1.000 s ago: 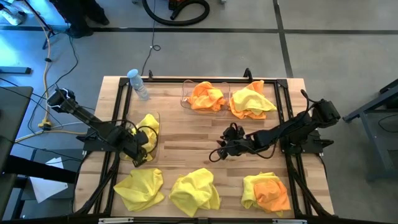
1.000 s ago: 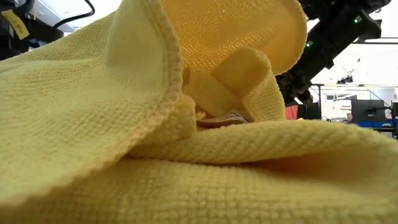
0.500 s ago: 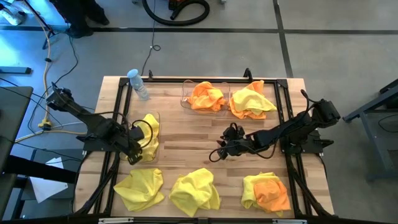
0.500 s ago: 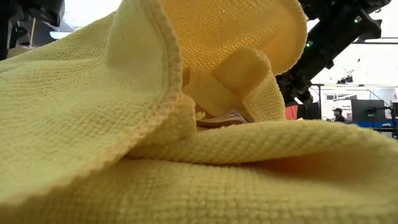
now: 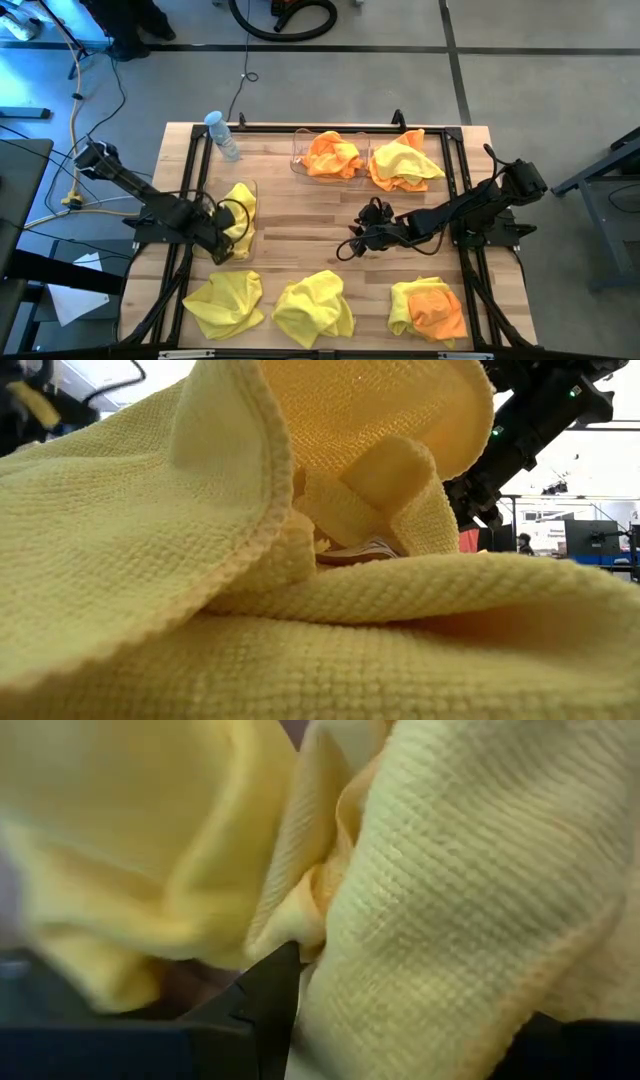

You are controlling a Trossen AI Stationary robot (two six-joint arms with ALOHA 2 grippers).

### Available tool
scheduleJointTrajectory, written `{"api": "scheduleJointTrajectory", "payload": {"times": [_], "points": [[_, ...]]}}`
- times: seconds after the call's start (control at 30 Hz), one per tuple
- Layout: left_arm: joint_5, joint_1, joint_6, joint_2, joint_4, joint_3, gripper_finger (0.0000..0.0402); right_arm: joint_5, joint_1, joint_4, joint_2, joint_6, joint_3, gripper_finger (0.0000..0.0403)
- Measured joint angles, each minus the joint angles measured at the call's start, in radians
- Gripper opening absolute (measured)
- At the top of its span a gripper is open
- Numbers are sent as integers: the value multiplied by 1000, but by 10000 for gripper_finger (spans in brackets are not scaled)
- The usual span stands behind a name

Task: Sort microfiber towel by color & place in baskets
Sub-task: Put the yellow microfiber towel into the bottom transparent bin

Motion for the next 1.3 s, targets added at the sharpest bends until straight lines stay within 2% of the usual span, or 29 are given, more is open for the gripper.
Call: {"api": "scheduleJointTrajectory", "payload": {"times": [0.2, 0.33, 0.57, 0.77, 0.93, 1.03, 1.3], "points": [[29, 1, -24, 0, 75, -89, 156, 0, 0, 0, 0, 11, 0, 129], [47, 14, -18, -2, 70, -77, 156, 0, 0, 0, 0, 16, 0, 129], [47, 15, 15, -12, -35, 55, 156, 0, 0, 0, 0, 18, 0, 129], [24, 15, 36, -12, -201, 217, 156, 0, 0, 1, 0, 18, 0, 129], [-115, 14, 57, -13, -266, 300, 156, 0, 0, 1, 0, 18, 0, 129], [-173, 17, 113, -11, -210, 290, 156, 0, 0, 1, 0, 18, 1, 129], [-48, 85, 247, 13, 25, 116, 156, 0, 0, 1, 0, 13, 1, 129]]}}
